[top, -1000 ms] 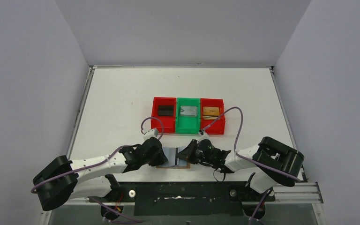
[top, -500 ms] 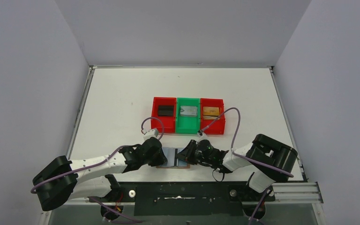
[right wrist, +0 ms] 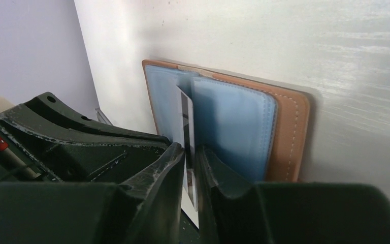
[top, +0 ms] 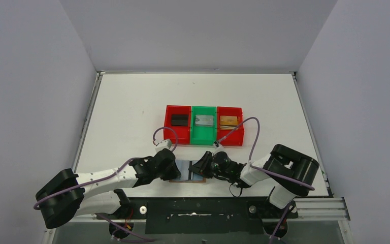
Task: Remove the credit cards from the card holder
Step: Remove the credit card from the card holder.
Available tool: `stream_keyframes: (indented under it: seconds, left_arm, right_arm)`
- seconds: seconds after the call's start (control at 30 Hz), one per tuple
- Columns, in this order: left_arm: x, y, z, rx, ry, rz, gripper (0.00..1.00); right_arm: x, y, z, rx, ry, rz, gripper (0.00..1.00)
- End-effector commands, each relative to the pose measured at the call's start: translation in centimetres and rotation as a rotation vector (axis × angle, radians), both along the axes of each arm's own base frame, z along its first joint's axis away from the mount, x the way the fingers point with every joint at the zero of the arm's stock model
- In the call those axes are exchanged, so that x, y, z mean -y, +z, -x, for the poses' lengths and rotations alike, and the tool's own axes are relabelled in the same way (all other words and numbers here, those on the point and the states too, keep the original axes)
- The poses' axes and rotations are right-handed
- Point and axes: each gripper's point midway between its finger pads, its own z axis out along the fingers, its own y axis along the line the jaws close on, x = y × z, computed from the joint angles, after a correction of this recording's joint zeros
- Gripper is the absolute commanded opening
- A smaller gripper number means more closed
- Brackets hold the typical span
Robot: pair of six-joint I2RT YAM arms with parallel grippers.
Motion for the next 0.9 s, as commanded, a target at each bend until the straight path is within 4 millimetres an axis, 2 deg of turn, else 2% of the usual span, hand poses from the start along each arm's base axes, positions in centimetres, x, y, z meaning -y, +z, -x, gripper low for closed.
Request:
stream_keyframes:
  seconds: [0.0, 0.07, 0.2, 0.43, 0.57, 0.77, 0.87]
  left_arm:
    - [-1.6, -1.4, 0.8, -0.04, -0.015, -0.09, 0.1]
    - [-1.6, -1.3, 0.8, -0.037, -0.015, -0.088, 0.1]
    - [-1.8, -1.2, 0.7, -0.033, -0.009, -0.095, 0.1]
    - [-1.9, -0.2, 0.2, -0.007, 0.007, -0.088, 0.11]
    - [-1.4, 1.0, -0.2, 0.015, 0.0, -0.072, 0.14]
    - [-0.2, 3.8, -1.2, 0.069, -0.024, -0.035, 0.26]
    - [-0.1, 5.4, -1.9, 0.109, -0.027, -0.032, 0.33]
  right_arm:
    - [-0.6, 1.0, -0.5, 0.031, -0.011, -0.048, 0.12]
    - [-0.2, 0.9, -0.5, 0.033, -0.025, -0.034, 0.06]
    - [1.0, 0.9, -0.8, 0.041, -0.059, 0.001, 0.0]
    - [3.5, 1.5, -1.1, 0.078, -0.095, 0.089, 0.0]
    - [4.2, 3.6, -1.5, 0.15, -0.104, 0.089, 0.0]
    - [5.0, 8.0, -2.6, 0.306, -0.122, 0.081, 0.0]
    - [5.6, 8.9, -2.8, 0.348, -0.136, 0.088, 0.0]
